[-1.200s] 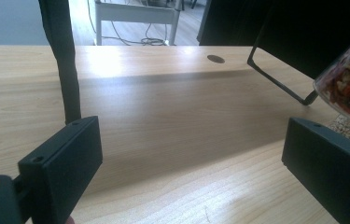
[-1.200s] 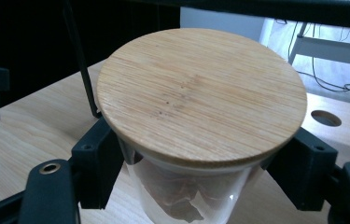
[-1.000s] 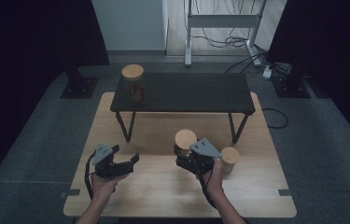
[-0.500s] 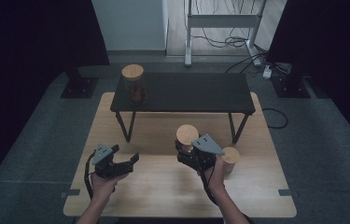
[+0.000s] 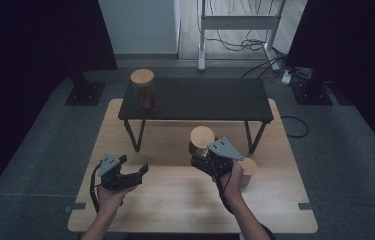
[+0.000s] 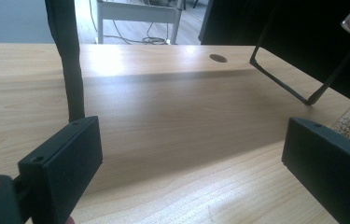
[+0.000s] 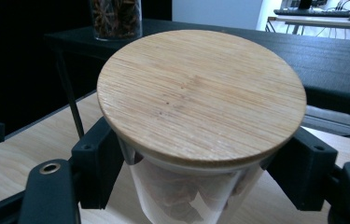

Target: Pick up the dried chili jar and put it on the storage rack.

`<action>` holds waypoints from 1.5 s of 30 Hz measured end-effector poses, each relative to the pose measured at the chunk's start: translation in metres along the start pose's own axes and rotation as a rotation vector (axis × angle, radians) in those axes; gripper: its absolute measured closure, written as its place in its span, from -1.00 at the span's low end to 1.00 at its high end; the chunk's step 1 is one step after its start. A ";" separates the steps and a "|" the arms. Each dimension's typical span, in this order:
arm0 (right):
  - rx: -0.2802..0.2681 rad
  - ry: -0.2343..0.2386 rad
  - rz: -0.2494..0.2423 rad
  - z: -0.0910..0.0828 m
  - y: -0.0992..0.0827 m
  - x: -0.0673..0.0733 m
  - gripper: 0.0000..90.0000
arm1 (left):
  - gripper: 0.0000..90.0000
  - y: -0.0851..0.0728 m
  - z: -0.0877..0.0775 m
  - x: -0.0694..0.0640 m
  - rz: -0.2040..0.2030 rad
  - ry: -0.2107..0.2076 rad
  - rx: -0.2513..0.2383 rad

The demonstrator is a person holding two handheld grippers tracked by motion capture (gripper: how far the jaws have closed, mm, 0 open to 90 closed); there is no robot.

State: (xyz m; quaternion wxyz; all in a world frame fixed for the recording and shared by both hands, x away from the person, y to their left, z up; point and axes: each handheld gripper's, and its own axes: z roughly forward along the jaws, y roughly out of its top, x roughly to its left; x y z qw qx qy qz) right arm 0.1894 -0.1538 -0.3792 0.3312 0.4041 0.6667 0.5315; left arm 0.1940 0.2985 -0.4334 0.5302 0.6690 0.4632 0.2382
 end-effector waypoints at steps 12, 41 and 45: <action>-0.016 -0.012 0.000 0.002 0.009 0.001 -0.44 | -0.90 0.001 -0.001 0.001 0.000 -0.001 -0.003; -0.054 -0.034 0.001 0.014 0.032 -0.008 -0.44 | -0.90 0.000 0.002 0.007 -0.023 0.003 -0.001; -0.056 -0.037 0.002 0.016 0.035 -0.010 -0.44 | -0.90 0.000 0.002 0.009 -0.030 0.006 0.001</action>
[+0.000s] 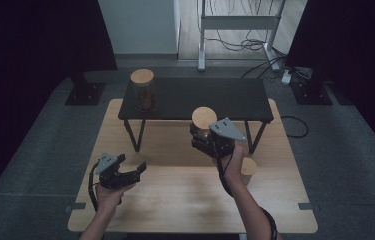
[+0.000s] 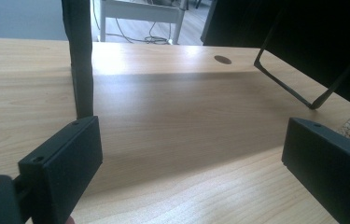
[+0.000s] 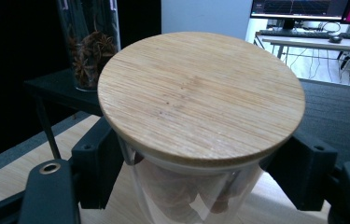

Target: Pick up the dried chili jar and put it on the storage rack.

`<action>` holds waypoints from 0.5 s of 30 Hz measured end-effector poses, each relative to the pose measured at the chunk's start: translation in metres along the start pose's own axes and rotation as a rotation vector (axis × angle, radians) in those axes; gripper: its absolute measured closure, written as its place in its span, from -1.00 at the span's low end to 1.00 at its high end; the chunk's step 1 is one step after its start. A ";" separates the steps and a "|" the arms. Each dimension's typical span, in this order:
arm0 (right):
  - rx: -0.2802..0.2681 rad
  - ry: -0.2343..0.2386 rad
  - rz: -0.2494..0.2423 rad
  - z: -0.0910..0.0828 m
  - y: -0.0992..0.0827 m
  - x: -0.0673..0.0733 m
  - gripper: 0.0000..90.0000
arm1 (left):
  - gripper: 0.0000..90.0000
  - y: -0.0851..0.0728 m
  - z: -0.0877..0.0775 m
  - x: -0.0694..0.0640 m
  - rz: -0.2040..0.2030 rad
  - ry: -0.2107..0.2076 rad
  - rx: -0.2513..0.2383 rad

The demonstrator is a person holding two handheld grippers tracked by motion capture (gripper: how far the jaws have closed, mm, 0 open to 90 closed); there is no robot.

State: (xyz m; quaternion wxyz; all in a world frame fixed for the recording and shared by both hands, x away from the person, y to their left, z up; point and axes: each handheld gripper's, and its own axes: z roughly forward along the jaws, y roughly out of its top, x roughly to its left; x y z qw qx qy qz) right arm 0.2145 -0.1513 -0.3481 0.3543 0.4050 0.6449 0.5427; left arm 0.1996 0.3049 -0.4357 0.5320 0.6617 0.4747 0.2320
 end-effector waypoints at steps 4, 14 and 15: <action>-0.002 -0.004 0.000 0.003 0.004 -0.001 -0.44 | -0.90 0.000 0.001 0.001 -0.003 0.000 0.001; 0.000 -0.013 -0.008 0.013 0.014 -0.003 -0.44 | -0.90 0.001 0.000 0.001 0.007 0.007 -0.001; 0.000 -0.013 -0.008 0.013 0.014 -0.003 -0.44 | -0.90 0.001 0.000 0.001 0.007 0.007 -0.001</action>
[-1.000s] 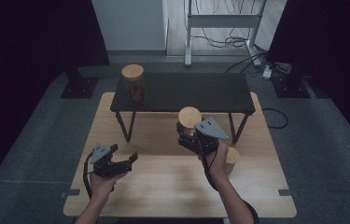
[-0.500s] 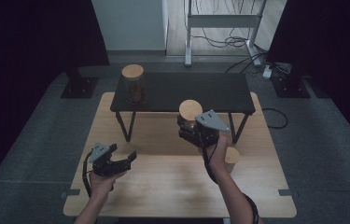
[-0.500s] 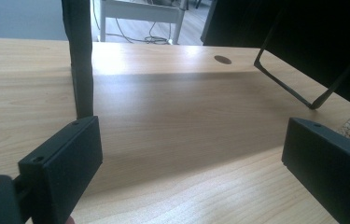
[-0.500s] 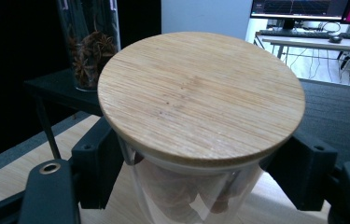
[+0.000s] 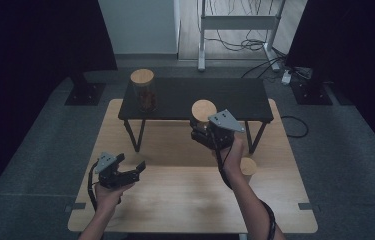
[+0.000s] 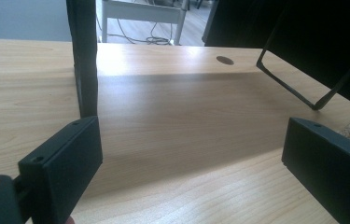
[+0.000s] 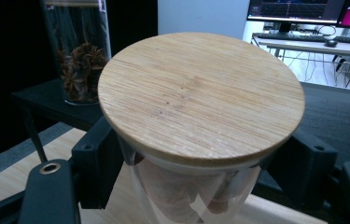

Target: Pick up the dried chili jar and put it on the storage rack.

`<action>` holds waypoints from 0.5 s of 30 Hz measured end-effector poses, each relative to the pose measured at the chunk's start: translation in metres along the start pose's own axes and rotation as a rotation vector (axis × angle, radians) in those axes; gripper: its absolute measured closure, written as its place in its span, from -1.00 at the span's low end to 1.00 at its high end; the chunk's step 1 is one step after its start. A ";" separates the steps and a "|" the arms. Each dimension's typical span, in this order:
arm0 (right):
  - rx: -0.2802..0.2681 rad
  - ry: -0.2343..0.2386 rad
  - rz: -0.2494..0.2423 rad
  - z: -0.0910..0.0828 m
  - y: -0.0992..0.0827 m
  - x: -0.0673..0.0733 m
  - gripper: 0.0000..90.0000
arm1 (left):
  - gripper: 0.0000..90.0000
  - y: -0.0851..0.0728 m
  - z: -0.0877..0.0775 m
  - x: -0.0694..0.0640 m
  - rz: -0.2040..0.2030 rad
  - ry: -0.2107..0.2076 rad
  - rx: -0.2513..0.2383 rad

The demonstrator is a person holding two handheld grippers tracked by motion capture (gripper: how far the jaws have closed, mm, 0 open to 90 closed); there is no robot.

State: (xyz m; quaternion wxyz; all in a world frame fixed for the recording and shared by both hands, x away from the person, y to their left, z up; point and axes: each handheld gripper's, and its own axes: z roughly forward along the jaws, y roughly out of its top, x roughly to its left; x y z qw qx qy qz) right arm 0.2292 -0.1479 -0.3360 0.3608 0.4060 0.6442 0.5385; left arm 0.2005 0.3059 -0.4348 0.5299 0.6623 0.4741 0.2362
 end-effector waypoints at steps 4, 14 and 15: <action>0.000 -0.005 0.007 0.005 0.004 -0.001 -0.44 | -0.90 0.000 0.000 0.001 -0.001 -0.001 -0.001; -0.004 -0.018 0.001 0.014 0.013 -0.003 -0.44 | -0.90 0.001 0.000 0.000 0.000 -0.004 -0.002; -0.004 -0.018 0.001 0.014 0.013 -0.003 -0.44 | -0.90 0.001 0.000 0.000 0.000 -0.004 -0.002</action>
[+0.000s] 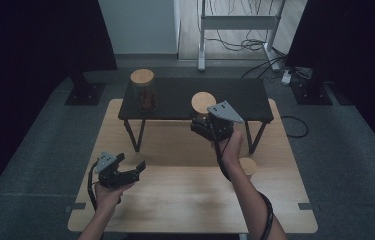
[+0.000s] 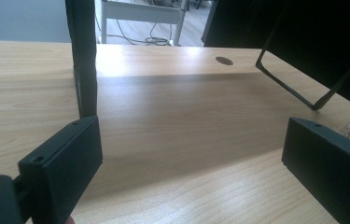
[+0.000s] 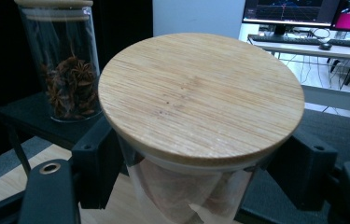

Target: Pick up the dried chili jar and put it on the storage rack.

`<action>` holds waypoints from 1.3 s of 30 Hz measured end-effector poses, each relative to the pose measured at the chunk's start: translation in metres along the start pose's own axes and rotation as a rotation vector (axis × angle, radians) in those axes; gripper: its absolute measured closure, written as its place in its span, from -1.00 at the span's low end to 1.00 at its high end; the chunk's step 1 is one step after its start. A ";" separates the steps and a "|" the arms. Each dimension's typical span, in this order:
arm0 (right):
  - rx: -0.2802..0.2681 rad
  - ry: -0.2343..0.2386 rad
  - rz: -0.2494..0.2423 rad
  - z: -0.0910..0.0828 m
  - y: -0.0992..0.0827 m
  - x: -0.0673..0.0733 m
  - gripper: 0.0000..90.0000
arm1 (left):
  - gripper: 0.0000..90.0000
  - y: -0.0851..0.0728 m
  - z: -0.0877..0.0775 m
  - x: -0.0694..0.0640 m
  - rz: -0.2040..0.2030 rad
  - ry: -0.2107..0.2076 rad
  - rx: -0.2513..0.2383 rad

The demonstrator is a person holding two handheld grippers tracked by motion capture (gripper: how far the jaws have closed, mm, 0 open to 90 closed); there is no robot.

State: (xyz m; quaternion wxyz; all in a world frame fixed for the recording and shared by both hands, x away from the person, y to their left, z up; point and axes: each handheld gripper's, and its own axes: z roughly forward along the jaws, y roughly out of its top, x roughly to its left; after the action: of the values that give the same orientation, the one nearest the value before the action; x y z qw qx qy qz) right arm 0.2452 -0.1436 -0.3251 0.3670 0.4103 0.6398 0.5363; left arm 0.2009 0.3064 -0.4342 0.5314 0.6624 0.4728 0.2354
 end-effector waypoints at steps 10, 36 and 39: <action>0.005 -0.006 -0.002 0.009 0.005 0.001 -0.44 | -0.90 0.000 0.000 0.002 -0.003 -0.001 -0.002; 0.013 -0.028 -0.001 0.032 0.016 0.003 -0.44 | -0.90 0.000 0.000 0.005 -0.011 -0.005 0.000; 0.017 -0.032 0.000 0.035 0.016 0.002 -0.44 | -0.90 0.001 0.000 0.005 -0.009 -0.007 0.003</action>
State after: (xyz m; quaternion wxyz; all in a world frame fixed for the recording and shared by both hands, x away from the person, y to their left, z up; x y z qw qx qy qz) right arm 0.2781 -0.1265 -0.3149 0.3739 0.4219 0.6384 0.5241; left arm 0.2028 0.3107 -0.4345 0.5333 0.6618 0.4741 0.2300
